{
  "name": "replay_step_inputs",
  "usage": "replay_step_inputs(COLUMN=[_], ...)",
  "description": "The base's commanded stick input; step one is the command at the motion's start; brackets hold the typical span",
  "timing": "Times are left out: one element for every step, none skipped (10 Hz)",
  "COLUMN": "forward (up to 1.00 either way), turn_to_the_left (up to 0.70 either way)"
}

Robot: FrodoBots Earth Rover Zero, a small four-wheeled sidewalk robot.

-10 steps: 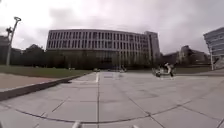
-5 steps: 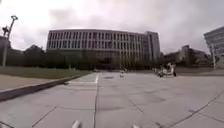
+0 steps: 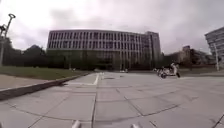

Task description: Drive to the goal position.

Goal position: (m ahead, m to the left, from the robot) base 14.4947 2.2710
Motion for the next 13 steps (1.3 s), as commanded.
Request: replay_step_inputs(forward=[0.70,0.70,0.70,0.70,0.70,0.70,0.70,0.70,0.70,0.70,0.70,0.70,0.70], turn_to_the_left=[0.00,0.00,0.00,0.00,0.00,0.00,0.00,0.00,0.00,0.00,0.00,0.00,0.00])
